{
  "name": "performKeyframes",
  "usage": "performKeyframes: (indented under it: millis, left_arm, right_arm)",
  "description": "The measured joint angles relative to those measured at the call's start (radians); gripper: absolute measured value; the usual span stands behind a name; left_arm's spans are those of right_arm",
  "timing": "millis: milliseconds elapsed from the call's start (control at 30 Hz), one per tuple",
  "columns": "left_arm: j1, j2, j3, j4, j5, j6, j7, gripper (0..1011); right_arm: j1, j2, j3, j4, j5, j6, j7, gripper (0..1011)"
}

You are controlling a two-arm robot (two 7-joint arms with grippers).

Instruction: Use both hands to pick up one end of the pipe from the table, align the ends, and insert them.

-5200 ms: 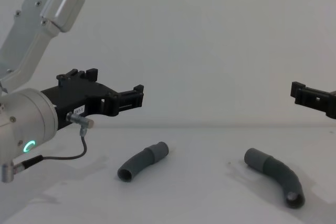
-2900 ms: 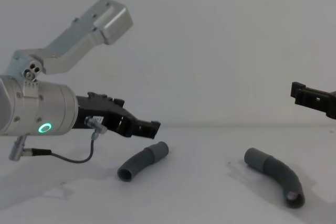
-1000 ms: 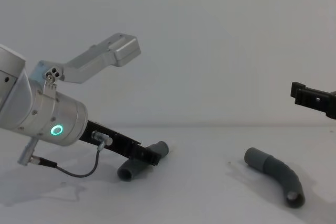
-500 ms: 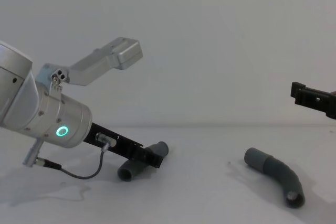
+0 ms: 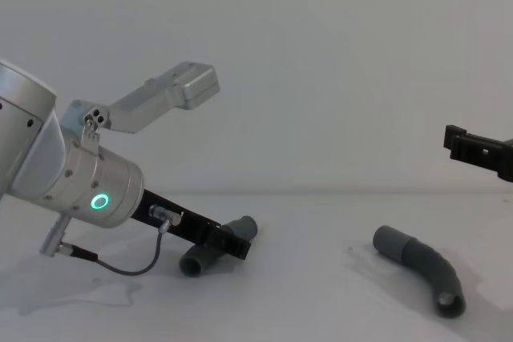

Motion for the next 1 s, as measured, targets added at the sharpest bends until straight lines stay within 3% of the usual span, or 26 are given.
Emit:
performKeyframes:
  millis: [100, 300, 900, 1000]
  left_arm:
    - [-0.001, -0.002, -0.001, 0.002, 0.001, 0.002, -0.001, 1000]
    - [-0.002, -0.005, -0.002, 0.005, 0.003, 0.006, -0.002, 894]
    - [-0.004, -0.009, -0.004, 0.009, 0.005, 0.011, -0.004, 336]
    - [-0.004, -0.009, -0.004, 0.010, 0.005, 0.011, -0.004, 306]
  right_arm:
    - [0.000, 0.000, 0.000, 0.000, 0.000, 0.000, 0.000, 1001]
    - [0.000, 0.000, 0.000, 0.000, 0.000, 0.000, 0.000, 1001]
    - [0.000, 0.000, 0.000, 0.000, 0.000, 0.000, 0.000, 1001]
    - [0.000, 0.000, 0.000, 0.000, 0.000, 0.000, 0.000, 1001]
